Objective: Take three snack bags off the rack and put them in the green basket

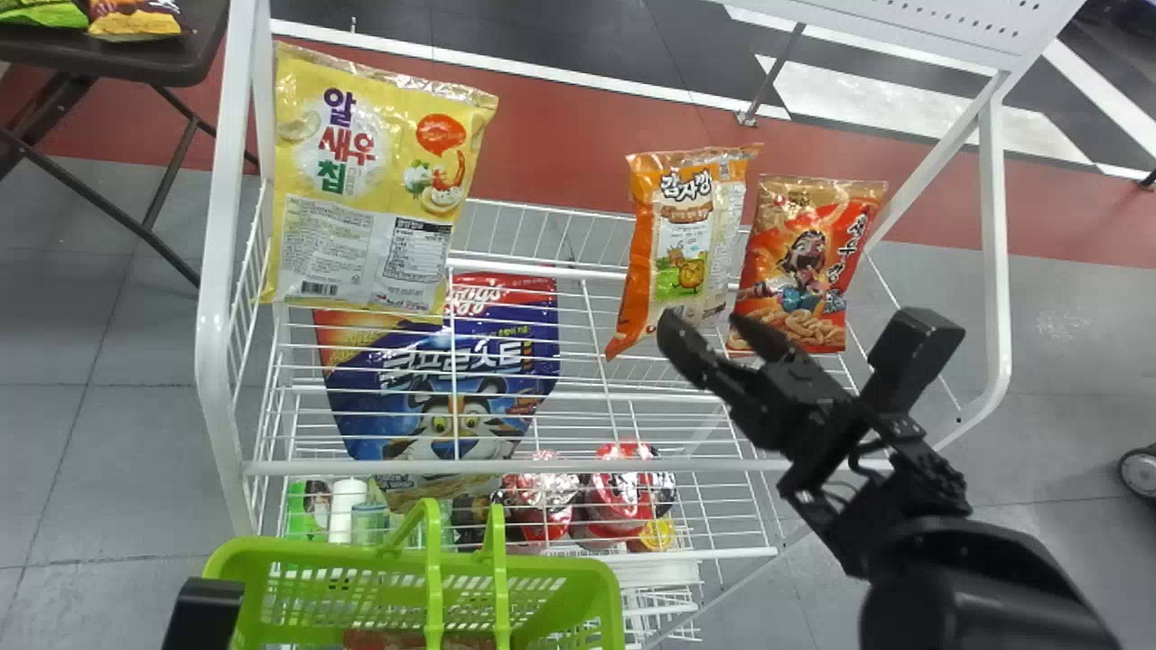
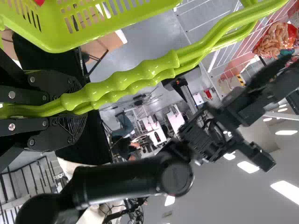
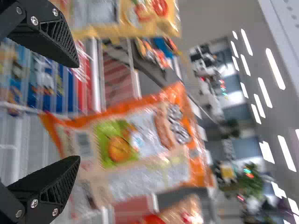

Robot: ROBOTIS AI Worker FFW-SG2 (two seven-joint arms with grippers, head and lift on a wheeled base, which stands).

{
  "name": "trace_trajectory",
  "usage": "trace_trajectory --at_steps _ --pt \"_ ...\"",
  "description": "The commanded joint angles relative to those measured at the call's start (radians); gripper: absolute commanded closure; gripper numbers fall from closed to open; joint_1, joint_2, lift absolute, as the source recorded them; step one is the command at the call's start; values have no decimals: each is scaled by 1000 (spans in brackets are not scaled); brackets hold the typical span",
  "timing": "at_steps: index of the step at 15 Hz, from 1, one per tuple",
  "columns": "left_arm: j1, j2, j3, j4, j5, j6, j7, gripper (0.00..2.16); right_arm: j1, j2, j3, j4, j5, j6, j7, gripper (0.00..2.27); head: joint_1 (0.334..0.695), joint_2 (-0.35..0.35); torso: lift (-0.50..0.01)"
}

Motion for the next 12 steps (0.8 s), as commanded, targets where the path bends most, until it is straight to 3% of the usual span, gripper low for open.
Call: trace_trajectory --at_steps 1,7,8,10,11,12 --pt "-4 0 2 7 0 0 5 1632 -88 -1 18 134 50 -154 -26 130 695 -350 -23" --pt "-27 1 2 14 0 12 11 1632 -261 -3 27 312 118 -166 -29 151 695 -350 -23" --pt "-32 1 3 21 0 28 9 1632 -280 -9 29 326 119 -133 -9 323 695 -350 -23" --pt "-36 1 6 27 1 31 9 1632 -287 -14 41 326 119 -90 8 1285 695 -350 -23" --pt "-38 1 8 27 3 31 9 1632 -286 -14 43 321 118 -53 8 1993 695 -350 -23" --pt "-42 1 9 31 8 34 9 1632 -286 -14 44 318 118 -47 11 2084 695 -350 -23"
